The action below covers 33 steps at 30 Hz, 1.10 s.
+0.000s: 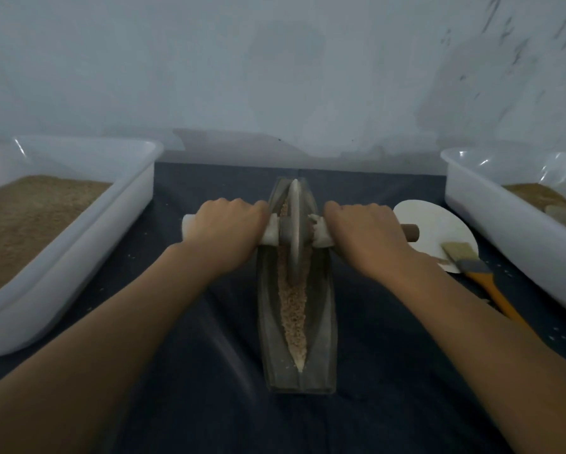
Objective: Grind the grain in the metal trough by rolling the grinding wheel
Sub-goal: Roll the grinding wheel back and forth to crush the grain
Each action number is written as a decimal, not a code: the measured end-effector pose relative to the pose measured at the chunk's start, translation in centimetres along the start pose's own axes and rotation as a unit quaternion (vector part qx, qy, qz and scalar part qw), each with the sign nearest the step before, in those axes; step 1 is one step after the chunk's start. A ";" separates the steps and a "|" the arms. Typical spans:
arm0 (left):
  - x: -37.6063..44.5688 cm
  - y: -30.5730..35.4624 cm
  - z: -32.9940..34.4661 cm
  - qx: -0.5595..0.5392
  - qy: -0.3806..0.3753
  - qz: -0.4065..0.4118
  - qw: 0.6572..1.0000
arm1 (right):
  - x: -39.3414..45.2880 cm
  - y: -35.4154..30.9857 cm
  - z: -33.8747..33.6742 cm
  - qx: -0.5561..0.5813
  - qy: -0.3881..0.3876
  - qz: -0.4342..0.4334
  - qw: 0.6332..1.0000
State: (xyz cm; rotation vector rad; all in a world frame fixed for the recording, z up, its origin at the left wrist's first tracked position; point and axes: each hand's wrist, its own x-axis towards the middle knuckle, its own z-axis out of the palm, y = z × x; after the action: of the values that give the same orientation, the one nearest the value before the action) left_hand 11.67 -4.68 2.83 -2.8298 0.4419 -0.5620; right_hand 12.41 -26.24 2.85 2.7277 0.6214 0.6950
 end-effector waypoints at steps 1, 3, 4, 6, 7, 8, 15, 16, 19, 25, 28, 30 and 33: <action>-0.7 0.1 -0.3 0.002 -0.002 0.003 1.000 | -0.7 -0.2 -0.7 0.009 -0.010 -0.006 1.000; -2.5 0.3 -1.1 0.000 -0.013 0.026 1.000 | -2.5 -0.6 -2.3 0.016 -0.031 -0.029 0.999; -3.5 0.3 -1.6 -0.005 -0.019 0.042 0.999 | -3.6 -0.8 -3.1 0.007 -0.031 -0.044 0.999; -5.4 0.1 -2.7 -0.014 -0.010 0.078 0.997 | -5.8 -0.9 -4.8 0.014 -0.006 -0.065 0.998; -6.3 0.0 -3.2 -0.024 0.007 0.095 0.995 | -6.8 -0.9 -5.5 0.036 0.001 -0.066 0.997; -6.9 -0.1 -3.7 -0.038 0.023 0.110 0.993 | -7.5 -0.8 -6.0 0.051 -0.011 -0.066 0.996; -4.6 -1.0 -2.3 -0.058 -0.007 0.061 0.996 | -5.2 -0.1 -3.4 0.004 -0.052 -0.003 0.999; -4.2 -0.9 -1.5 -0.022 -0.004 0.040 0.999 | -4.2 -0.1 -2.6 -0.009 -0.043 0.011 0.999; -2.3 -0.7 0.1 0.030 0.004 -0.015 0.999 | -1.1 0.4 -0.6 -0.026 -0.017 0.046 0.998; -0.7 -0.8 -0.8 0.027 -0.019 -0.010 0.999 | -0.7 0.9 -0.5 0.015 -0.049 0.052 0.997; -3.1 -0.6 -1.8 0.009 -0.029 0.017 0.999 | -3.8 0.4 -2.1 0.008 -0.028 0.016 0.999; -5.1 -0.3 -2.4 0.028 -0.001 0.053 0.998 | -6.0 -0.1 -3.3 -0.007 -0.015 -0.005 1.000; -6.2 -0.3 -3.3 0.053 0.026 0.066 0.996 | -7.0 -0.5 -4.6 0.019 0.000 0.004 1.000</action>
State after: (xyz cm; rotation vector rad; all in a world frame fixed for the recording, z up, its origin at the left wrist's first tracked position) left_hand 4.90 -2.87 3.79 -2.6675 0.5860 -0.6143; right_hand 4.35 -28.45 3.87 2.7664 0.6308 0.6933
